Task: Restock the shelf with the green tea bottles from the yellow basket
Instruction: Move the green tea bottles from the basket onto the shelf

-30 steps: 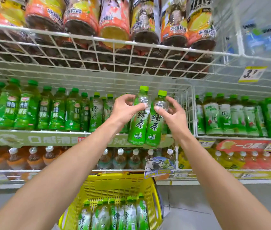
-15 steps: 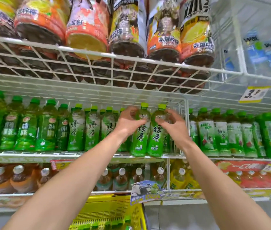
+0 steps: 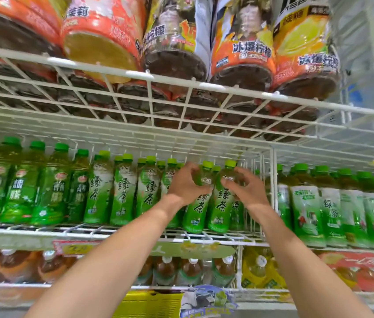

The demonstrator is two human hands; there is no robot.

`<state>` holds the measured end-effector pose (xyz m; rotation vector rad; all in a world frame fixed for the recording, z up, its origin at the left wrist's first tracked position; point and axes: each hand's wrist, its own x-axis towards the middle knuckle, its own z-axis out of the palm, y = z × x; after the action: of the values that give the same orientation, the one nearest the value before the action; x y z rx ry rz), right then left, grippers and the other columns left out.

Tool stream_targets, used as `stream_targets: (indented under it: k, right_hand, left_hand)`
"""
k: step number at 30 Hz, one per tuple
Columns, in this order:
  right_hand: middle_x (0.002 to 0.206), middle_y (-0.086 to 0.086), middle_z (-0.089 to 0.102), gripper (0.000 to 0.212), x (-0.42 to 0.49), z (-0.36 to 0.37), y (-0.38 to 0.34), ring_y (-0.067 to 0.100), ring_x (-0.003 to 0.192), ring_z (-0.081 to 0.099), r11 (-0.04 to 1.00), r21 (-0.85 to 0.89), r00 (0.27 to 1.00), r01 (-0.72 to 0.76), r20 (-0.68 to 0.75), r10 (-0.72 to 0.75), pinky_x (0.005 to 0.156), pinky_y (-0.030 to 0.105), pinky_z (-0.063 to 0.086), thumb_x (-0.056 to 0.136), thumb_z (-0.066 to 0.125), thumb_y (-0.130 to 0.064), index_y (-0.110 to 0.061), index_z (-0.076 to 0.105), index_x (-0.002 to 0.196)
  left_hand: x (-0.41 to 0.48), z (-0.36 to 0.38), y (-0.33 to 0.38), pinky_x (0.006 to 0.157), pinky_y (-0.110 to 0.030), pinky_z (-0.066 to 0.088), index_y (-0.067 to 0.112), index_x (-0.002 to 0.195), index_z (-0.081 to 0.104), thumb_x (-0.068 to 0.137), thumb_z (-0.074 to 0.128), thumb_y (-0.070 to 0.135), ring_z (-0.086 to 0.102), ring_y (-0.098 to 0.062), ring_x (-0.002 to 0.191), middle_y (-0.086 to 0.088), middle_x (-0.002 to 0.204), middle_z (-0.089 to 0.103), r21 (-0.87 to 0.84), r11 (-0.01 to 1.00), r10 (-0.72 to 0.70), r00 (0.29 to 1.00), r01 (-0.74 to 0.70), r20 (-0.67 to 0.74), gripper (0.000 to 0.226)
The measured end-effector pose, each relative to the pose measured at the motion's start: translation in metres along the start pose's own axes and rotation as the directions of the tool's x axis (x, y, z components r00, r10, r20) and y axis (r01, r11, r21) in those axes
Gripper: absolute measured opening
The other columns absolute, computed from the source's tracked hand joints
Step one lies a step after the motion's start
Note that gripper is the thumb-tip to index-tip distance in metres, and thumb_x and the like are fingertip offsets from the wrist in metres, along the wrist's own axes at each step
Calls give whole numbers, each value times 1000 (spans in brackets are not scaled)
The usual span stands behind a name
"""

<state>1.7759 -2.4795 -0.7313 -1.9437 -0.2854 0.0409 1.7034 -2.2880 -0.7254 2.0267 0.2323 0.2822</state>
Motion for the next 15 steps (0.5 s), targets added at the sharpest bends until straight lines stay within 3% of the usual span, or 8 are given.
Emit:
stream_targets:
  k: [2, 4, 5, 8, 10, 13, 15]
  right_hand:
    - [123, -14, 64, 74, 5, 3, 3, 11, 115, 64, 1000, -19, 999, 22, 33, -21, 98, 42, 56, 70, 90, -46, -31, 60, 136]
    - [111, -22, 61, 63, 10, 4, 6, -10, 102, 61, 998, -51, 997, 33, 74, -29, 87, 14, 52, 80, 87, -33, -23, 61, 136]
    - [109, -22, 62, 58, 14, 4, 8, -13, 97, 60, 997, -65, 994, 35, 101, -29, 80, 6, 47, 83, 85, -29, -20, 61, 135]
    - [130, -8, 63, 71, 25, 5, 12, 6, 114, 60, 993, -113, 988, 34, 156, -16, 90, 14, 44, 79, 86, -43, -23, 58, 142]
    - [133, -7, 60, 76, 32, 4, 12, 10, 120, 57, 989, -141, 982, 45, 185, -18, 93, 18, 40, 77, 87, -45, -23, 57, 143]
    - [123, -6, 67, 72, 41, 5, 12, 11, 111, 63, 983, -183, 983, 23, 182, 11, 94, 23, 44, 74, 88, -44, -18, 63, 136]
    - [103, -8, 70, 70, 46, 9, 7, 9, 93, 66, 965, -258, 980, 39, 201, 14, 85, 26, 48, 67, 87, -52, -21, 67, 126]
  left_hand:
    - [4, 3, -5, 87, -25, 45, 15, 126, 57, 72, 87, 24, 59, -16, 106, 4, 115, 63, 20, 1000, 6, 1000, -6, -19, 62]
    - [12, 3, -9, 79, -27, 50, 15, 122, 58, 74, 84, 22, 62, -17, 97, 2, 105, 65, 58, 998, 4, 1000, -3, -13, 55]
    - [16, 3, -9, 79, -30, 54, 14, 120, 57, 74, 83, 21, 63, -17, 94, 2, 103, 64, 94, 996, -9, 1000, 9, 1, 53]
    - [29, 5, -7, 92, -37, 55, 11, 122, 55, 76, 84, 20, 62, -23, 107, -3, 113, 61, 248, 968, -32, 999, 24, 27, 55]
    - [35, 8, -5, 108, -38, 45, 5, 143, 43, 79, 83, 22, 50, -31, 130, -12, 139, 51, 369, 929, -38, 998, 15, 54, 77]
    - [43, 7, 0, 118, -43, 34, 9, 160, 4, 79, 85, 18, 33, -35, 146, -18, 160, 28, 411, 912, -46, 990, -14, 136, 115]
    - [52, 3, 3, 115, -43, 37, 14, 161, -1, 76, 87, 16, 34, -36, 145, -19, 161, 27, 445, 894, -41, 981, -49, 190, 123]
